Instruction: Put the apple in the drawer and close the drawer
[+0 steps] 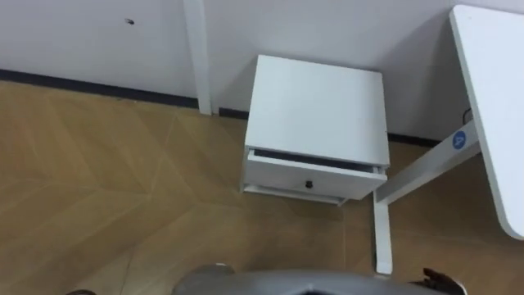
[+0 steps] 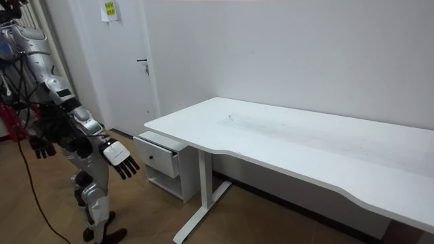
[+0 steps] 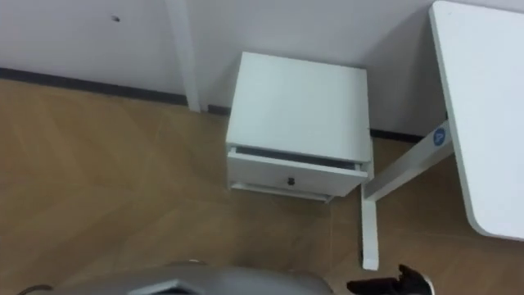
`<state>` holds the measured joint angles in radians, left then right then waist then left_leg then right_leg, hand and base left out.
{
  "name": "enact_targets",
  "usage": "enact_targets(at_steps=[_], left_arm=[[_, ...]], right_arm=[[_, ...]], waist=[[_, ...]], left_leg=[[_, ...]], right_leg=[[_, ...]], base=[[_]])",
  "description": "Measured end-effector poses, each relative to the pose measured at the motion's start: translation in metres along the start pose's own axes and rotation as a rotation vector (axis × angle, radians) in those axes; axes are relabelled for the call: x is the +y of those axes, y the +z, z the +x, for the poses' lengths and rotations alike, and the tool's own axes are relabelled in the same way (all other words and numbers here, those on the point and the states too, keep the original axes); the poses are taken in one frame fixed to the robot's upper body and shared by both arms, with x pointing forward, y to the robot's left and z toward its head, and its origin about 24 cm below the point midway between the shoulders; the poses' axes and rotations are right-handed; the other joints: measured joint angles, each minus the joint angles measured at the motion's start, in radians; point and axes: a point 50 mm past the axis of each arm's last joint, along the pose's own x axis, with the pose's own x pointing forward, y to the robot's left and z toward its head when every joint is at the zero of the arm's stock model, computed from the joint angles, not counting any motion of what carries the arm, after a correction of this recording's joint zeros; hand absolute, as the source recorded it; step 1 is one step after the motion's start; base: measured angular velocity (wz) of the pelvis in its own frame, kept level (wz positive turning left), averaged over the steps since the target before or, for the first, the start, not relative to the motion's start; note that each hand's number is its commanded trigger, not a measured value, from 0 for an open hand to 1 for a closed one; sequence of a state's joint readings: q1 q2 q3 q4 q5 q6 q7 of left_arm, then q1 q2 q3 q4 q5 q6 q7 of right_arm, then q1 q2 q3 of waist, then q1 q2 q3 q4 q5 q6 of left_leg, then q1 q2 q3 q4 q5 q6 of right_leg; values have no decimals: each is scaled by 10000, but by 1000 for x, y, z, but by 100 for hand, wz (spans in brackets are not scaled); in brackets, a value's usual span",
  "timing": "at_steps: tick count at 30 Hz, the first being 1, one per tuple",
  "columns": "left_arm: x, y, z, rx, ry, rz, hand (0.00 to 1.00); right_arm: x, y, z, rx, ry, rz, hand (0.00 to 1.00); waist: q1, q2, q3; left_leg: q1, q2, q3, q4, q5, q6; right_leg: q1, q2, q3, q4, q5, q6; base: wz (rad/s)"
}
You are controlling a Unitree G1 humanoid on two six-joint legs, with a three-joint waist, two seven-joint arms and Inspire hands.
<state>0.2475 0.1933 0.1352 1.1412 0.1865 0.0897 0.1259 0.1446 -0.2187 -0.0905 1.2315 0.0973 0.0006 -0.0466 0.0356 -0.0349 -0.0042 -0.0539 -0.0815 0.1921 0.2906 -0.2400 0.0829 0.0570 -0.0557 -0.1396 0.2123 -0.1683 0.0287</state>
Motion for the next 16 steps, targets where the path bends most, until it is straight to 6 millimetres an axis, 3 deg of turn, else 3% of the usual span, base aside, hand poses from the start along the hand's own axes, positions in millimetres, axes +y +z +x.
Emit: enact_targets(at_steps=[5, 10, 16], left_arm=[[-3, -4, 0, 314, -82, -173, 0], [-3, -1, 0, 438, -100, -143, 0], [-3, 3, 1, 362, -106, -165, 0]], right_arm=[[16, -16, -2, 652, 569, 26, 0], [17, -29, -4, 1126, 648, -59, 0], [19, -29, -4, 1252, 736, -44, 0]], waist=[[-35, 69, 36], [-87, 131, 46], [-288, 91, 120]], left_leg=[[474, -6, 19, -373, 9, -3], [674, -5, 21, -614, 90, 54], [829, 9, 18, -768, 145, 70]], right_leg=[[348, -22, 5, -106, 21, 16], [508, 15, 68, -308, -4, 53], [696, 80, 155, -625, -115, 41]], base=[[-2], [-1], [-9]])
